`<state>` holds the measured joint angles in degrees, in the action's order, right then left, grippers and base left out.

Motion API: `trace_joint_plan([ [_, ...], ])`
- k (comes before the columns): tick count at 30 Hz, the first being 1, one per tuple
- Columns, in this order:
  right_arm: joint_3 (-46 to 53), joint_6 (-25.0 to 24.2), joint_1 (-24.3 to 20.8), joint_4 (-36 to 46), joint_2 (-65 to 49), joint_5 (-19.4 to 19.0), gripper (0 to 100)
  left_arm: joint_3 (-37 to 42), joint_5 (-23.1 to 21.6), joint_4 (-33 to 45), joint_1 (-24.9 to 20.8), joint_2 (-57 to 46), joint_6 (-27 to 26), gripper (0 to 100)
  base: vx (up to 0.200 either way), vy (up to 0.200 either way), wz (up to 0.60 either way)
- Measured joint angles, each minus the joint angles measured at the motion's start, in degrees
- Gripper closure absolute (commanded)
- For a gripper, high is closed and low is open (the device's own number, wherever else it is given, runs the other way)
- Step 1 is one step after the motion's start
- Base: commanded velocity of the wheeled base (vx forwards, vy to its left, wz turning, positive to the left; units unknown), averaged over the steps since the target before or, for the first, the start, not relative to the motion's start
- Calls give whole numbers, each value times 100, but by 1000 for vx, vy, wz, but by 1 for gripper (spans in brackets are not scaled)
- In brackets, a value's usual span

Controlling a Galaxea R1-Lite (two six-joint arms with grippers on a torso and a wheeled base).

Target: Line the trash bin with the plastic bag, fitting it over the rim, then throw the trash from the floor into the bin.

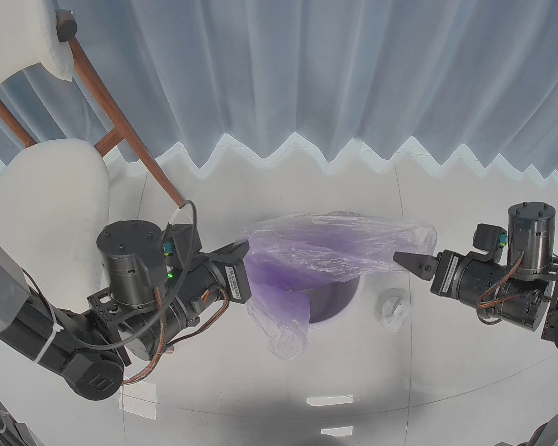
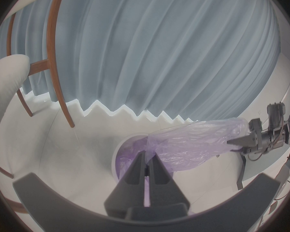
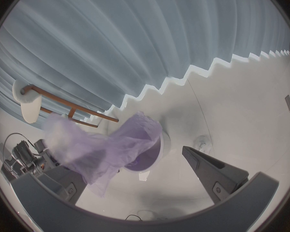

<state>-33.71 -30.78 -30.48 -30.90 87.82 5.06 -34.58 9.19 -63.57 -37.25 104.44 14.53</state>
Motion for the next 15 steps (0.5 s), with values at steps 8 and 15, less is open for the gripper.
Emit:
trace_joint_plan([
  [8, -46, 2, -13, -84, 254, -5, 0, -4, -5, -15, -11, 2, 2, 100, 0, 0, 0],
  [15, -507, 21, -22, -119, 575, 0, 100, 41, -13, -12, -32, 2, 2, 100, 0, 0, 0],
])
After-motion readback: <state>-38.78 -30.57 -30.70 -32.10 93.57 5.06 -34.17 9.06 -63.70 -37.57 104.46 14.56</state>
